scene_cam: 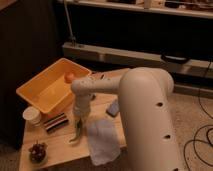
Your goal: Place pepper in table surface
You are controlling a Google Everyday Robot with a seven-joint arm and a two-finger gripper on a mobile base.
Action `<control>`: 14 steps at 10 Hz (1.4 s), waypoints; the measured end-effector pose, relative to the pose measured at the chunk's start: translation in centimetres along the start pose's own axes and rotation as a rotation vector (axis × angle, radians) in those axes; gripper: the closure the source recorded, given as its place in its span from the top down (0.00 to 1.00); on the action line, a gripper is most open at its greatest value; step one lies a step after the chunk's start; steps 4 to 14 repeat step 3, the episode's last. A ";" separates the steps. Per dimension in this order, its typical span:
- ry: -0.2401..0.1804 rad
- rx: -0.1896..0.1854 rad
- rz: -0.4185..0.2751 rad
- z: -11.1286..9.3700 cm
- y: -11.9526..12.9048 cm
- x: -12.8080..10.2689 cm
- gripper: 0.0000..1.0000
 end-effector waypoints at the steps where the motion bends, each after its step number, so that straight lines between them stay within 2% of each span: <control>1: -0.010 -0.015 0.001 -0.4 -0.2 0.0 0.80; 14: -0.010 -0.016 -0.005 -0.3 0.1 0.0 0.80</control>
